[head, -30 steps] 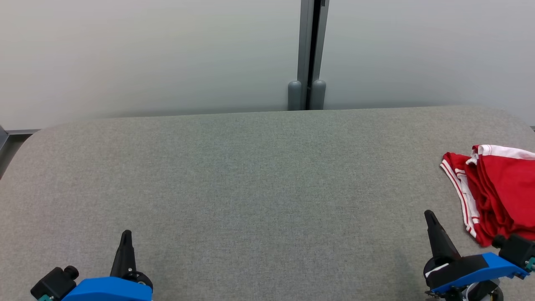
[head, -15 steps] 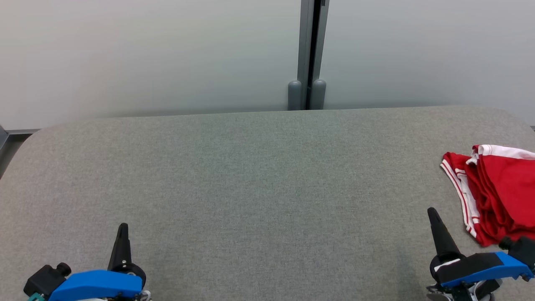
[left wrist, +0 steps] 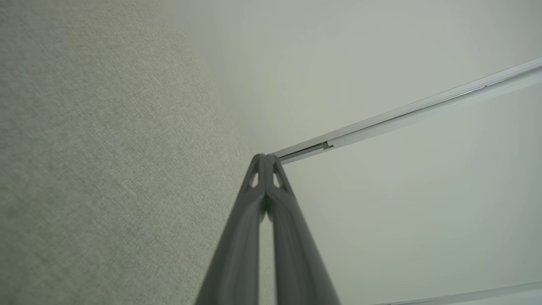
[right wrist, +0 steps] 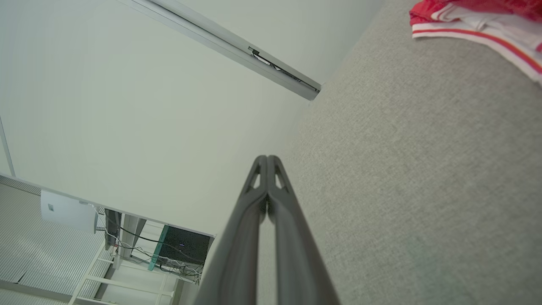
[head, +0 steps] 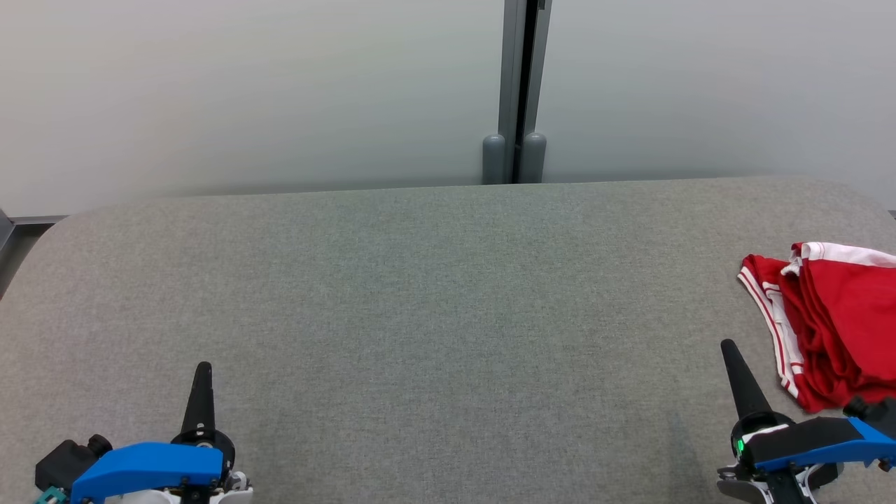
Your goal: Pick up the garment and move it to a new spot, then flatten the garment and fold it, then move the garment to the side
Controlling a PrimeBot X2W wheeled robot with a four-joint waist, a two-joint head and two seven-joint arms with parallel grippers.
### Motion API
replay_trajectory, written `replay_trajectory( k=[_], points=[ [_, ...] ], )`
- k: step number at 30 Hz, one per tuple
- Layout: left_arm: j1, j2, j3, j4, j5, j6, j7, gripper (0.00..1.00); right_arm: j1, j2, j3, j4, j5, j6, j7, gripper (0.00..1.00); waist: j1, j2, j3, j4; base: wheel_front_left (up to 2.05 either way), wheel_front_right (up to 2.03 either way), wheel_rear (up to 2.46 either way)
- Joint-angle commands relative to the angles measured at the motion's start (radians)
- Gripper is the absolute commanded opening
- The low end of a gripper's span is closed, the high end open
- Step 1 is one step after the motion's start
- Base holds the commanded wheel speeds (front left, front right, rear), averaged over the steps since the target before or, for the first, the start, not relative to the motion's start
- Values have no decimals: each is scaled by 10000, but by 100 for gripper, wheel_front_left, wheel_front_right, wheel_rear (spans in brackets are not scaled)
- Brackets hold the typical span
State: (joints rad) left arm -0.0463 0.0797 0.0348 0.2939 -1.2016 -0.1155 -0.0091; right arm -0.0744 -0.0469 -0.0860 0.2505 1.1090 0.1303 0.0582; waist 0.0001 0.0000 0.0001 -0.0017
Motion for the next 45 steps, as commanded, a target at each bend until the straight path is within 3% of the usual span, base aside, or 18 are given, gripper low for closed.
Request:
replay_trajectory(
  k=[1,45],
  points=[
    [-264,-14,106,-131,-231,-73,89,0,-202,-44,-47,-104,308,5,38,0,0,0,1,1,0,0,0],
    [-623,-252,705,-441,-3399,-169,1042,0,-351,-54,-256,-77,4176,8,482,0,0,0,23,13,0,0,0]
  ],
)
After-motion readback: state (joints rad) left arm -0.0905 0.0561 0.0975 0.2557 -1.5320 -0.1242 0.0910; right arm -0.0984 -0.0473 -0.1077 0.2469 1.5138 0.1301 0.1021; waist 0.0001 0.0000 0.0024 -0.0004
